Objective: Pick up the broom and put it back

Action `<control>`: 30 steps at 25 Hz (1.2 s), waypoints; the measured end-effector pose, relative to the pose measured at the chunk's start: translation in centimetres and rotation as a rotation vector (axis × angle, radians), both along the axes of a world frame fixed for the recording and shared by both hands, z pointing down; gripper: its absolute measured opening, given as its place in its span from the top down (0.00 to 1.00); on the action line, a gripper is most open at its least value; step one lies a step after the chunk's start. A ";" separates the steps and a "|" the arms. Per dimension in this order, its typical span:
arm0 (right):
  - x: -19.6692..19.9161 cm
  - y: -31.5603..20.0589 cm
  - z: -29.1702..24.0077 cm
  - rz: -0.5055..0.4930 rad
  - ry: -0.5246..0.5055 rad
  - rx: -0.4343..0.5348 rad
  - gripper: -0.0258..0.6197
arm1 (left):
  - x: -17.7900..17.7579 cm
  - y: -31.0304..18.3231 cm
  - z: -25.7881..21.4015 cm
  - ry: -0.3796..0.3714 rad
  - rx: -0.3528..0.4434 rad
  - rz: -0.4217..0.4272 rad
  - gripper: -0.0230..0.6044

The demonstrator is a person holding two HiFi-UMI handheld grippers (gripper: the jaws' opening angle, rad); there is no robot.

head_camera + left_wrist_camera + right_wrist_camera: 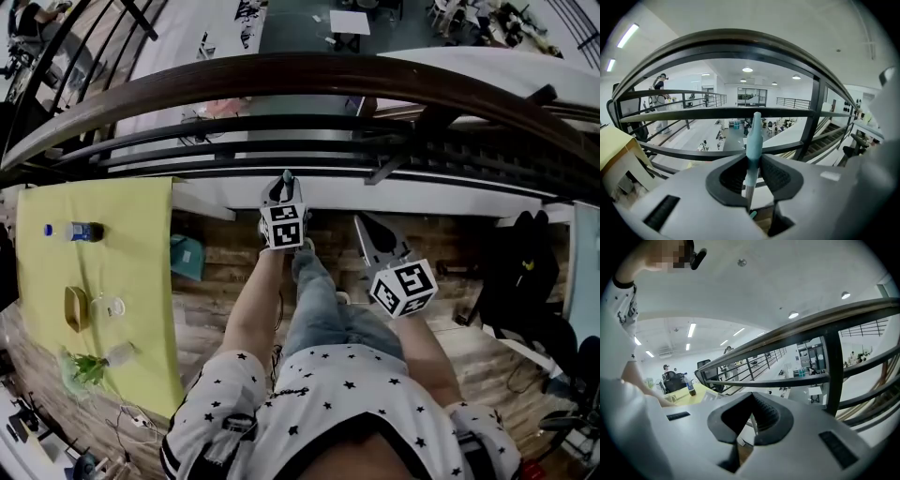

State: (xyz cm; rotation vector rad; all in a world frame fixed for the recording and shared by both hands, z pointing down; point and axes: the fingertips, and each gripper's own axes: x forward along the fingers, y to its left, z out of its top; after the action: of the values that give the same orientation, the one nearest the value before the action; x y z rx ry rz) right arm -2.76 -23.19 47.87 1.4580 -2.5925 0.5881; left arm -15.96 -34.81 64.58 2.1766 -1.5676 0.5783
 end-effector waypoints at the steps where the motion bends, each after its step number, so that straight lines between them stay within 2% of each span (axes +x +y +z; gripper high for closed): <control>1: 0.1 0.5 -0.2 -0.001 0.003 0.005 0.97 | -0.1 0.6 -0.3 0.001 -0.001 -0.009 0.81; 7: 1.5 3.2 -2.0 -0.009 0.017 0.040 0.97 | 0.0 4.0 -3.5 0.005 0.025 -0.048 0.81; 14: 3.7 6.2 -3.9 -0.011 0.034 0.076 0.97 | 1.1 7.4 -7.5 0.043 0.069 -0.082 0.81; 30: 9.6 12.8 -6.6 0.015 0.024 0.126 0.97 | 6.0 13.9 -15.1 0.047 0.181 -0.049 0.81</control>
State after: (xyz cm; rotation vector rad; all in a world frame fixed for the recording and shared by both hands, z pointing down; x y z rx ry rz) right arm 6.84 -10.40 41.27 1.5111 -2.6461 0.4130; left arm -9.97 -20.90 49.45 2.2562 -1.7013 0.3800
